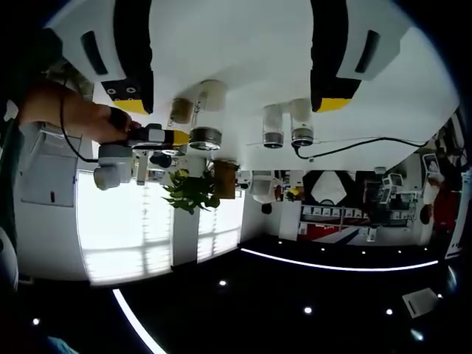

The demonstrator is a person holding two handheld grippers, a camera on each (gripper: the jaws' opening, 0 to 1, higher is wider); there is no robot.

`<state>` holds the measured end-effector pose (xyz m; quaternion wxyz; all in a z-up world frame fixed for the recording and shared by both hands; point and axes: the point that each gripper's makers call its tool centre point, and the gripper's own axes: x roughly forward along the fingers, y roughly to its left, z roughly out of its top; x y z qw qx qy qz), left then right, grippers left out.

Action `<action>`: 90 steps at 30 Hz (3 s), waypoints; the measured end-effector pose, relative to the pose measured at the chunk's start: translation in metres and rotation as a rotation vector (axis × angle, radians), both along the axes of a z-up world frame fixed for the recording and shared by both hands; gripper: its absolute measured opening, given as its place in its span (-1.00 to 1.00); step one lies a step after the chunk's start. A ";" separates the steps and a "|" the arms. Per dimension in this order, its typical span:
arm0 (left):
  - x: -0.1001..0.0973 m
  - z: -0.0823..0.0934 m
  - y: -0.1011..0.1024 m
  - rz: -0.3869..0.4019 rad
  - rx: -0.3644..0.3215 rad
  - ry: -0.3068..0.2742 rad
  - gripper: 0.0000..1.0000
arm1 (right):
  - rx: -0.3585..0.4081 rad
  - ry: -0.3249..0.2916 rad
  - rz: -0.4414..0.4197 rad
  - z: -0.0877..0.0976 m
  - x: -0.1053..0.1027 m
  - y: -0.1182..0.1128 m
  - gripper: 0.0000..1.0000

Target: Rotate the seasoning bottle until the label or dispensing opening points toward the visible target arrow and the bottle remains upright within the marked orientation range

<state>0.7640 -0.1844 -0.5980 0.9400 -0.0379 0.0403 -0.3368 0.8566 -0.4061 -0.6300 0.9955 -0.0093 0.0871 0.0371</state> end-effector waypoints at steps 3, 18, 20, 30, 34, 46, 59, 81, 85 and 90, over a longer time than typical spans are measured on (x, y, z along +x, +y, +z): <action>0.000 0.001 0.000 0.000 0.000 -0.002 0.85 | -0.005 -0.002 -0.006 0.000 0.000 0.001 0.14; 0.001 0.009 0.010 0.030 -0.005 -0.021 0.85 | -0.043 -0.011 -0.064 -0.003 0.002 0.000 0.06; 0.000 0.011 0.010 0.026 -0.024 -0.024 0.85 | -0.038 -0.011 -0.064 -0.003 0.002 0.000 0.03; -0.003 0.005 0.004 0.012 -0.018 -0.015 0.85 | -0.052 -0.013 -0.037 -0.003 0.004 0.004 -0.17; -0.002 0.005 0.004 0.009 -0.015 -0.019 0.85 | -0.054 -0.014 -0.033 -0.003 0.004 0.004 -0.17; 0.000 0.007 0.005 0.007 -0.019 -0.024 0.85 | -0.059 -0.003 -0.033 -0.005 0.004 0.005 -0.18; 0.000 0.006 0.002 -0.001 -0.019 -0.020 0.85 | -0.059 0.001 -0.010 -0.005 0.004 0.005 -0.18; 0.004 0.001 0.000 -0.011 0.004 -0.021 0.86 | -0.045 -0.013 0.111 -0.005 0.003 0.008 -0.19; 0.005 -0.001 -0.001 -0.012 -0.001 -0.015 0.85 | -0.041 -0.012 0.141 -0.005 0.003 0.009 -0.19; 0.005 -0.002 0.000 -0.005 -0.006 -0.012 0.85 | -0.036 -0.008 0.183 -0.006 0.003 0.010 -0.19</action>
